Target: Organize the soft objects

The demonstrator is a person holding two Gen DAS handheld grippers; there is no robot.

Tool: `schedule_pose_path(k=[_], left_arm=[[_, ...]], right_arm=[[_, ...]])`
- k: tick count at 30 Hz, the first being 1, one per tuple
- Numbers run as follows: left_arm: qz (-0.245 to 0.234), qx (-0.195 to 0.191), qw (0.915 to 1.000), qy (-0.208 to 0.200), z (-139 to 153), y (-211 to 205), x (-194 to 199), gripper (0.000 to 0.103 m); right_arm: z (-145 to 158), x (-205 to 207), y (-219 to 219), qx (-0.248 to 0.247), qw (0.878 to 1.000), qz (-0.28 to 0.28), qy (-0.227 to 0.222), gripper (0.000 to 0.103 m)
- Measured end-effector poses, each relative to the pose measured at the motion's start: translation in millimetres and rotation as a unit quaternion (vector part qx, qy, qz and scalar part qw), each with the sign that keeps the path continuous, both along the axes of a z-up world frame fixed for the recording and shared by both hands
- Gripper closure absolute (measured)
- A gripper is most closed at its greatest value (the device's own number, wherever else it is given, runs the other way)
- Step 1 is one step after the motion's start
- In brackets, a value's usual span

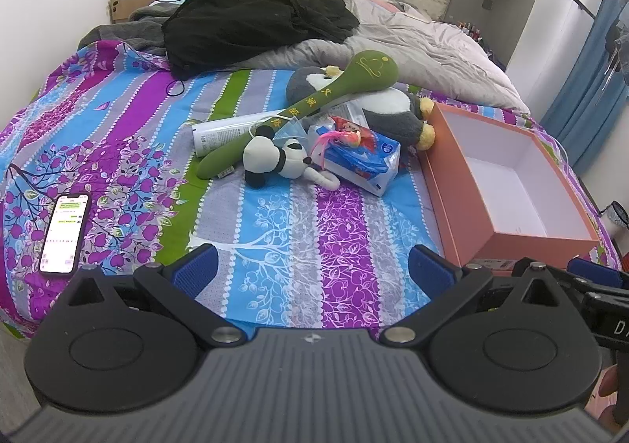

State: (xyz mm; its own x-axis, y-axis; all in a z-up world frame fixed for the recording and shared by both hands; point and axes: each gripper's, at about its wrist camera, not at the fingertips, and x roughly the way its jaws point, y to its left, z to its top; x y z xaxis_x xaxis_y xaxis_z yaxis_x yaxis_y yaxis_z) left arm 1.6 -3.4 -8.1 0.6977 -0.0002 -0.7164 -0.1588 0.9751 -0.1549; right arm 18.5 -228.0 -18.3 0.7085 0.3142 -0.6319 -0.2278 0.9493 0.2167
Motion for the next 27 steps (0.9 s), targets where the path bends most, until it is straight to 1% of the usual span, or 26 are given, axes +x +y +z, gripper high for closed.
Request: schedule_pose_path(k=[27], left_arm=[[-0.002,0.002,1.0000,0.001,0.9,-2.0,-0.6,0.000]], right_arm=[[1.0,-1.4,-1.9,0.001,1.000,0.002,0.003,0.000]])
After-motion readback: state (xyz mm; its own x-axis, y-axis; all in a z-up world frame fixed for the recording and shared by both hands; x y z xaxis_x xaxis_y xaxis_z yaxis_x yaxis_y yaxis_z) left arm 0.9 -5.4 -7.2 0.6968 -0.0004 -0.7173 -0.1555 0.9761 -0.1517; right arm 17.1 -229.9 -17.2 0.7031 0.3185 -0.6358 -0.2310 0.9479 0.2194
